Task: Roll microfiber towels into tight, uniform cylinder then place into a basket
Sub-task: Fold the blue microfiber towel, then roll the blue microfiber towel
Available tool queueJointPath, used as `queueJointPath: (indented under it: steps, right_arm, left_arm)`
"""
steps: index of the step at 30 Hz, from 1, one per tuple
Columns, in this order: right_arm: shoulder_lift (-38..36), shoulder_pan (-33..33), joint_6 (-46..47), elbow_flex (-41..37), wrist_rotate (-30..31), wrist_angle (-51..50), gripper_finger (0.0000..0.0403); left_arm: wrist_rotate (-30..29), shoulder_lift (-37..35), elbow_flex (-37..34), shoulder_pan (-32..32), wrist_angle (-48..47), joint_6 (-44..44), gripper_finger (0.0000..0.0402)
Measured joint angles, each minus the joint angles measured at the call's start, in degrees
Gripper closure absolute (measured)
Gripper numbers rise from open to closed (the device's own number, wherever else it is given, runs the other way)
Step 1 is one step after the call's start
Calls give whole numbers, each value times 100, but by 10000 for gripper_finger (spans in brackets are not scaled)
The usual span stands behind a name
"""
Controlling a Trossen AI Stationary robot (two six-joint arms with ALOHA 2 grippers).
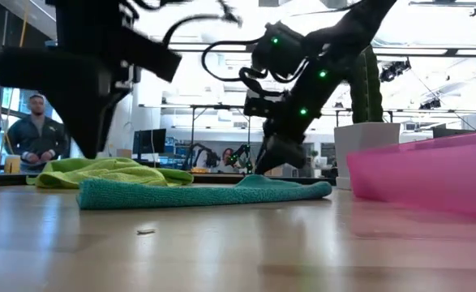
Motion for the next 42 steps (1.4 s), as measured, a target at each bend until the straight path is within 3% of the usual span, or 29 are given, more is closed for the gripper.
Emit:
queueJointPath:
  steps: [3, 5, 8, 11, 17, 21, 25, 30, 35, 39, 42]
  right_arm:
    - [-89, -139, 697, 80, -62, -370, 272]
    - [-267, -92, 1378, 151, -467, -877, 272]
    - [-500, 186, 2326, 170, -1139, -1628, 272]
    - [-551, 632, 3110, 158, -1403, -1878, 272]
    - [-430, 1361, 3903, 122, -513, -1655, 272]
    - [-367, 1473, 4617, 127, 193, -1546, 272]
    - [-192, 1475, 5092, 127, 273, -1615, 272]
    - [103, 1326, 4968, 127, 259, -1577, 272]
    - [303, 969, 4187, 135, 249, -1253, 272]
    - [404, 603, 3119, 130, 282, -608, 272]
    - [409, 339, 2417, 127, 290, 20, 272]
  left_arm:
    - [-83, 0, 22, -150, 198, 157, 304]
    - [-224, 0, 21, -244, 215, 317, 307]
    - [-592, 0, 9, -341, 281, 823, 311]
    - [-937, -4, -99, -325, 744, 1636, 311]
    - [-978, 0, -653, 94, 2008, 2716, 312]
    - [-791, 0, -876, 363, 2233, 2413, 312]
    - [-245, -7, -1017, 414, 2323, 1942, 312]
    - [416, -44, -1065, 238, 2875, 1303, 312]
    - [857, -8, -1082, 7, 4079, 1123, 312]
    - [930, 24, -1103, -78, 5190, 1496, 312]
    - [632, 22, -1091, -86, 5694, 1722, 312]
